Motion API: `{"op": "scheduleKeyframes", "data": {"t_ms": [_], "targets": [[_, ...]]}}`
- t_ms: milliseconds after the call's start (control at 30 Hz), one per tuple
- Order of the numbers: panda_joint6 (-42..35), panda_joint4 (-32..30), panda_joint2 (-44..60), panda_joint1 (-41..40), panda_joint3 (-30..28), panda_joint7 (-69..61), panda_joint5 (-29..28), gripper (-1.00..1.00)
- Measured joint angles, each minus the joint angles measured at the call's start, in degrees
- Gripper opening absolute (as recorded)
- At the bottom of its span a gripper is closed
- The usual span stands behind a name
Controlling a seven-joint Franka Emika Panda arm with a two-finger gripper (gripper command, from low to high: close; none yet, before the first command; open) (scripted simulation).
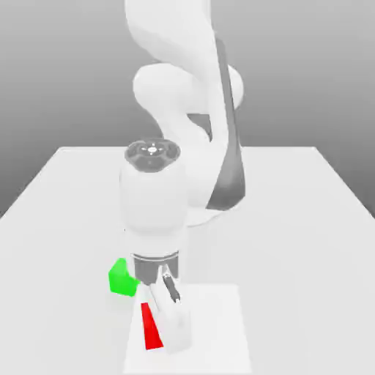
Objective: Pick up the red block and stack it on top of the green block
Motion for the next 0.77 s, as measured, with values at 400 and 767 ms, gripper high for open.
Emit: {"op": "scheduleKeyframes", "data": {"t_ms": [400, 767], "targets": [[-2.60, -22.09, -24.76, -12.49, -2.32, 30.09, 3.81, -1.00], [13.69, -23.47, -9.83, -15.17, -1.76, 34.56, 1.72, 1.00]]}}
